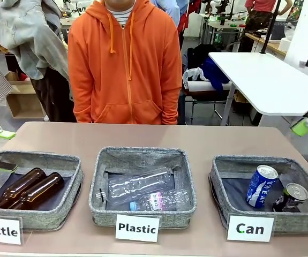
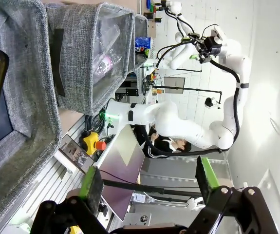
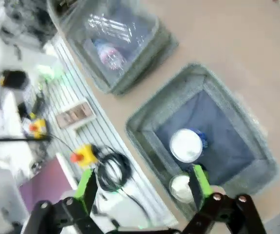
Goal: Sort the can waste into the basket.
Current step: Pick up the can waste from the table and place it in the right Fabric basket.
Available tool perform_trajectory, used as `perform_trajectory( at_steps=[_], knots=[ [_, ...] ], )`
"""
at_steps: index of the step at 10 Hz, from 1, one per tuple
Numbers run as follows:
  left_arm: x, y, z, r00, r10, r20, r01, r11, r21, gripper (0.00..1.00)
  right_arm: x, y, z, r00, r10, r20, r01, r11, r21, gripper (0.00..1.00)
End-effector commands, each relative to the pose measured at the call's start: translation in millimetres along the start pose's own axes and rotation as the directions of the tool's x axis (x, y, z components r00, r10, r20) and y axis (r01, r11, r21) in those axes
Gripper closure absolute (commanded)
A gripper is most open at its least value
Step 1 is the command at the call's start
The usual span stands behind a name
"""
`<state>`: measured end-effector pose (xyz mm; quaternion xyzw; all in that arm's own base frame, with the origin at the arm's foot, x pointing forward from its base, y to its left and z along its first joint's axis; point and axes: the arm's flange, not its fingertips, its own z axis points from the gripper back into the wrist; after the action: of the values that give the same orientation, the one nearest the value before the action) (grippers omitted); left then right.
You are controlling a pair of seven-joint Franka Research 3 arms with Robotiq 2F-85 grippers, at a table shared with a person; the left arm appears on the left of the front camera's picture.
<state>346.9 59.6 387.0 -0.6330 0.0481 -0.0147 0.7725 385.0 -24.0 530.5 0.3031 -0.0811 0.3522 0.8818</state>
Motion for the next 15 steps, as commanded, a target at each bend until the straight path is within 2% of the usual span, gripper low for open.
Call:
perform_trajectory(
  at_steps=[1,2,3,4,5,6,7,8,15],
  knots=[
    [0.4,-0.8,0.4,1.000,-0.021,0.006,0.021,1.000,-0.018,0.00,34.5,-4.7,5.4,0.846,-0.474,0.245,0.408,0.871,0.273,0.00],
    [0.4,-0.8,0.4,1.000,-0.021,0.006,0.021,1.000,-0.018,0.00,44.2,-14.4,5.3,0.731,-0.642,0.233,0.530,0.748,0.400,0.00],
    [0.4,-0.8,0.4,1.000,-0.021,0.006,0.021,1.000,-0.018,0.00,47.1,-27.3,5.9,0.720,-0.680,0.136,0.521,0.660,0.542,0.00],
    [0.4,-0.8,0.4,1.000,-0.021,0.006,0.021,1.000,-0.018,0.00,47.8,-39.5,2.7,0.691,-0.709,0.142,0.515,0.620,0.592,0.00],
    [0.4,-0.8,0.4,1.000,-0.021,0.006,0.021,1.000,-0.018,0.00,45.6,-44.7,-0.4,0.687,-0.716,0.128,0.515,0.603,0.609,0.00],
    [0.4,-0.8,0.4,1.000,-0.021,0.006,0.021,1.000,-0.018,0.00,43.5,-47.7,-4.0,0.686,-0.711,0.155,0.504,0.618,0.604,0.00],
    [0.4,-0.8,0.4,1.000,-0.021,0.006,0.021,1.000,-0.018,0.00,40.6,-52.9,-9.2,0.722,-0.668,0.179,0.474,0.667,0.575,0.00],
    [0.4,-0.8,0.4,1.000,-0.021,0.006,0.021,1.000,-0.018,0.00,43.4,-55.6,-4.8,0.737,-0.670,0.090,0.519,0.646,0.559,0.00],
    [0.4,-0.8,0.4,1.000,-0.021,0.006,0.021,1.000,-0.018,0.00,43.4,-55.6,-4.8,0.737,-0.670,0.090,0.519,0.646,0.559,0.00]
  ],
)
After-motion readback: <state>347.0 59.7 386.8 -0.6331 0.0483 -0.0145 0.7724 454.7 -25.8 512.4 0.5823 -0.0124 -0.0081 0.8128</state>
